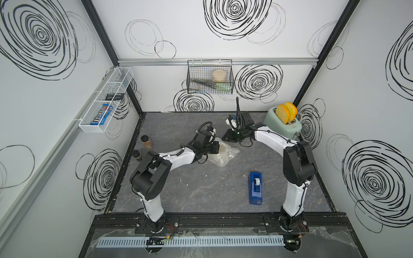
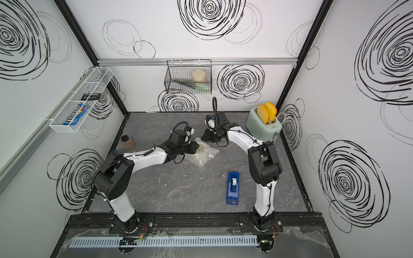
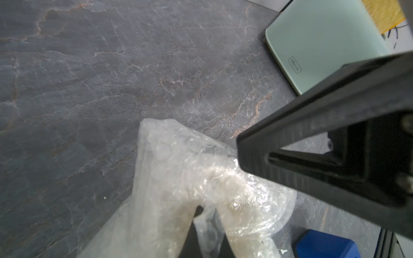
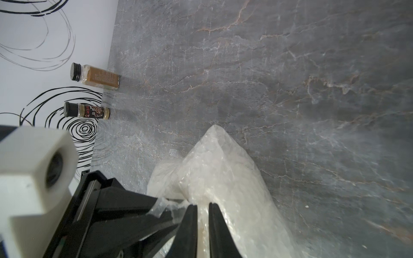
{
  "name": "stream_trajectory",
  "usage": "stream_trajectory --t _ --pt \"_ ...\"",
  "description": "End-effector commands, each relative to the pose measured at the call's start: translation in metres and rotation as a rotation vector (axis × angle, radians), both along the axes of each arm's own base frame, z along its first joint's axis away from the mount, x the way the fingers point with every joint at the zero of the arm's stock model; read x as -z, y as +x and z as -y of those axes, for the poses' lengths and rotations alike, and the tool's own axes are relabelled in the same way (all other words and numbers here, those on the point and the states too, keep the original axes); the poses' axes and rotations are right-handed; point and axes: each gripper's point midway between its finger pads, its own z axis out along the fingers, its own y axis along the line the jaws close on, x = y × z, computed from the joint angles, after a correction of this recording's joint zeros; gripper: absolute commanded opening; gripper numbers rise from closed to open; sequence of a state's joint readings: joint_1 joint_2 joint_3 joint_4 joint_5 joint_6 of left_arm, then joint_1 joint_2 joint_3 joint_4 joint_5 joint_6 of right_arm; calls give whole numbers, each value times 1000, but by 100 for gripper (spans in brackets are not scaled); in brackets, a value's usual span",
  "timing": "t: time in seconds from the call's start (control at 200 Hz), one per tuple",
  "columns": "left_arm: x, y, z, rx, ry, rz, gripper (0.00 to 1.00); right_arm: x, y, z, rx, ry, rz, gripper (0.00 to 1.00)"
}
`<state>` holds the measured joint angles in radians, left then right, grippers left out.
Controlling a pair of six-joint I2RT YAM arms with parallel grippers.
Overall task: Wrap mugs in bubble wrap
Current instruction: Wrap the mug in bubble wrap.
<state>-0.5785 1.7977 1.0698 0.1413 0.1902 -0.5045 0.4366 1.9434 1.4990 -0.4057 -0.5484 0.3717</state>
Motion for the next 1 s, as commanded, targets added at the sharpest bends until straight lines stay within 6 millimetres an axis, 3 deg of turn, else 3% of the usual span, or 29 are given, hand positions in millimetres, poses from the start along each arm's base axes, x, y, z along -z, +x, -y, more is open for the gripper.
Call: stream_trajectory --t 0.0,0.295,0.405,0.606,0.801,0.996 --pt "38 -22 2 45 158 -75 10 -6 1 -13 -26 56 -19 17" --pt "42 -25 7 73 258 -39 10 -1 -2 -14 -37 69 -29 15" --pt "41 -27 9 84 260 -30 11 -2 -7 -18 -69 76 -41 4" --pt "28 -30 18 114 237 3 17 31 -38 -14 -134 -20 -105 0" --pt "10 -35 27 147 181 26 26 60 -41 4 -131 -156 -152 0" --pt "-17 -40 34 181 61 31 48 70 -40 14 -117 -222 -149 0"
